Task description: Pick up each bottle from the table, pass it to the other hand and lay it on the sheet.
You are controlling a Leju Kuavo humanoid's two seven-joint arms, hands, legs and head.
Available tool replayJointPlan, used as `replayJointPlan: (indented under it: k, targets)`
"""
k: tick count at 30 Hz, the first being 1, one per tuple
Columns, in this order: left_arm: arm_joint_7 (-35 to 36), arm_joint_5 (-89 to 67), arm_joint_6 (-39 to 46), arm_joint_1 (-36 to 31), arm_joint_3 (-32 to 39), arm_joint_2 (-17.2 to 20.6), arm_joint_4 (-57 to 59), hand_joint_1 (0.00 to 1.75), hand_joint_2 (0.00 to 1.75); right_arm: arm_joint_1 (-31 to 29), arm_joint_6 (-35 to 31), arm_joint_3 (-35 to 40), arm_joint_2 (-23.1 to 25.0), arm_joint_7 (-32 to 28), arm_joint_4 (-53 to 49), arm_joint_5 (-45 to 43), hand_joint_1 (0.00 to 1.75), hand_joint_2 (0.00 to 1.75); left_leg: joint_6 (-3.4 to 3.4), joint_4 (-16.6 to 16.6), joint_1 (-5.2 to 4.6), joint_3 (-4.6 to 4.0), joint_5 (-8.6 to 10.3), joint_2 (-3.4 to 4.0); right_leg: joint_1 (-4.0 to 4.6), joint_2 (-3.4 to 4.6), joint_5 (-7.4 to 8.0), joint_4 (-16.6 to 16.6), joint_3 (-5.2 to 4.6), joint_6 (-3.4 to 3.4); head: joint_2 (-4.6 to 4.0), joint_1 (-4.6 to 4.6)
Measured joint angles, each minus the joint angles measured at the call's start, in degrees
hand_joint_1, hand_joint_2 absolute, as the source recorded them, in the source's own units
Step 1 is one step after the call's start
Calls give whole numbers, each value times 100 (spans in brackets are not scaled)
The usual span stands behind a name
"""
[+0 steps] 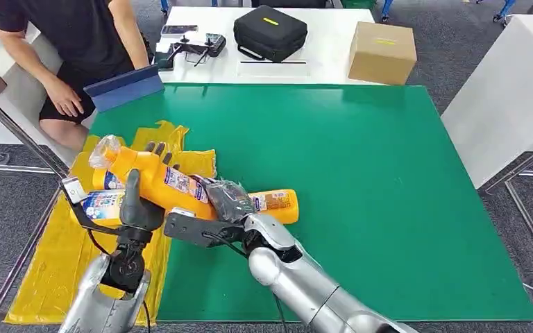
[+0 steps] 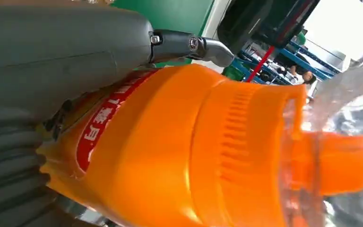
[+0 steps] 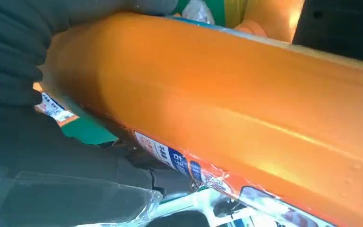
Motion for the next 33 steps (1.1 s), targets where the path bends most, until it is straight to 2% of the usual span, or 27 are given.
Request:
replayJointPlan:
  k: [10,11,19,20,33]
  targets:
    - [87,-33,11,-46,-173,-15,158,0,0,-81,-61,-398,-171,59,-418,-28,175,175,1,1,-1,1,1,-2,0,-1,0,0,0,0,0,0]
    - [92,-33,9,-64,-179,-17,179,0,175,-76,-61,-422,-190,61,-452,-28,175,175,1,1,-1,1,1,-2,0,0,1,0,0,1,0,0]
    - [-8,87,11,-200,-190,-20,297,0,175,86,-52,-446,-260,63,-612,-20,175,175,1,1,0,0,1,0,0,0,3,0,0,4,0,-2]
    - [-15,90,13,-211,-190,-20,300,0,0,106,-52,-446,-262,63,-612,-20,175,175,1,1,0,0,1,0,0,0,2,0,0,4,0,0]
    - [-98,146,66,-263,-175,-20,315,0,0,159,-11,-437,-219,63,-606,-31,175,175,2,1,0,0,2,-1,0,-1,3,1,2,4,0,0]
